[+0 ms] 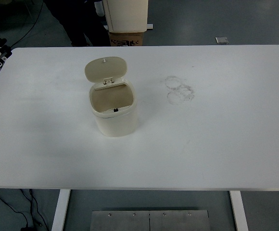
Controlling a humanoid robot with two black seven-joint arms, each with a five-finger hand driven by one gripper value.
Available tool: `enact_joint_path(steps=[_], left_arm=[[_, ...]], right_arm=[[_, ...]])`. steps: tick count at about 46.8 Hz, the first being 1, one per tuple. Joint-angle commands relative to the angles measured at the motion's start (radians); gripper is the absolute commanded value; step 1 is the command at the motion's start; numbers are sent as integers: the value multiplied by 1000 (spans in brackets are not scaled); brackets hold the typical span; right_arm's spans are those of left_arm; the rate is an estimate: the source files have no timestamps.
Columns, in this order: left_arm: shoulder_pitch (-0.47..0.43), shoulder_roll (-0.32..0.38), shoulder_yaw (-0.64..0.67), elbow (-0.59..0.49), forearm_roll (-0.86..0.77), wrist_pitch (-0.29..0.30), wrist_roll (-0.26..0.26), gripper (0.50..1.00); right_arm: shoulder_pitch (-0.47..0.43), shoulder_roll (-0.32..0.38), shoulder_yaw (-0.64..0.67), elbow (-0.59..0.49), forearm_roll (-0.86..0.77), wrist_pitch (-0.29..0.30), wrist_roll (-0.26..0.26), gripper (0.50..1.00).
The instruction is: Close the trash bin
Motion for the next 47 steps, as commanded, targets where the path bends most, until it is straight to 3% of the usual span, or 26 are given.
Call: enact_joint_path(steps=[1,16,24,33,47], left_arm=[[-24,0,12,0,50,5,0,1000],[-163,1,163,-6,179,8,1,1000],[-217,10,283,-103,197,10,1,1000],[-274,9,409,-143,202,8,3,1000],[-407,73,544,-339,228,4,98,1000]], right_arm=[[0,0,0,0,0,0,0,991],[0,0,0,0,0,0,0,991],[0,0,0,0,0,0,0,991],[0,0,0,0,0,0,0,991],[0,0,0,0,0,0,0,991]])
